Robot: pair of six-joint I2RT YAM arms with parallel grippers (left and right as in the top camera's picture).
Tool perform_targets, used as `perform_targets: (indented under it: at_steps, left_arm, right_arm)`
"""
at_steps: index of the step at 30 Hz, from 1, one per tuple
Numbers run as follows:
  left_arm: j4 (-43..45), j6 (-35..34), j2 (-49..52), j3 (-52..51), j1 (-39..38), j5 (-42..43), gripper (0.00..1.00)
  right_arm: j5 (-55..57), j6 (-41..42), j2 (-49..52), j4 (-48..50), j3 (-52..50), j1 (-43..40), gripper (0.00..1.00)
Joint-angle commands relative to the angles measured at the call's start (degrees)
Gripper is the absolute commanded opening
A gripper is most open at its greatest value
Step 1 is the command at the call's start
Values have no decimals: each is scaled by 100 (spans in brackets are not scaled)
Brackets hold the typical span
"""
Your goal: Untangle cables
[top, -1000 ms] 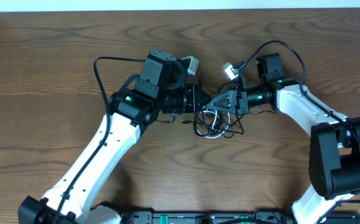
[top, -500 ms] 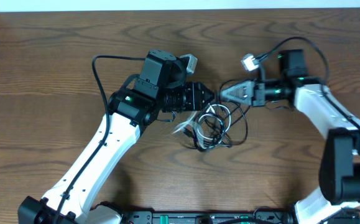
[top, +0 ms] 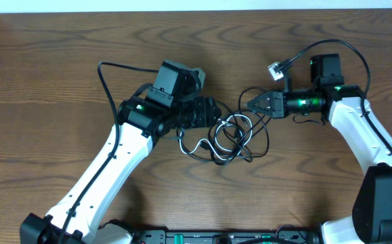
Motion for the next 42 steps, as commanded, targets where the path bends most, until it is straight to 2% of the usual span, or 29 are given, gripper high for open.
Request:
perform_targets:
  at_steps: [1, 3, 7, 12, 19, 31, 37, 42]
  left_arm:
    - [-398, 299, 297, 42, 17, -415, 64]
    - [-527, 236, 509, 20, 17, -369, 65]
    - [-560, -433, 874, -2, 17, -319, 65]
    - [-553, -573, 1248, -44, 11, 234, 65]
    - [-448, -678, 1792, -50, -4, 601, 65]
    - [-424, -844, 2260, -66, -238, 649, 65]
    - [-385, -848, 2282, -118, -289, 192, 64]
    - [-17, -909, 2288, -118, -299, 17, 55]
  right_arm:
    - [730, 57, -57, -48, 11, 7, 6]
    - [973, 168, -57, -66, 11, -46, 13]
    - [1307, 221, -57, -131, 11, -195, 26]
    - [1556, 219, -57, -299, 11, -330, 36]
    - [1834, 214, -57, -424, 11, -339, 39]
    - [1847, 214, -57, -428, 11, -339, 41]
    - [1847, 214, -57, -439, 11, -332, 41]
    - [1847, 214, -57, -446, 11, -334, 41]
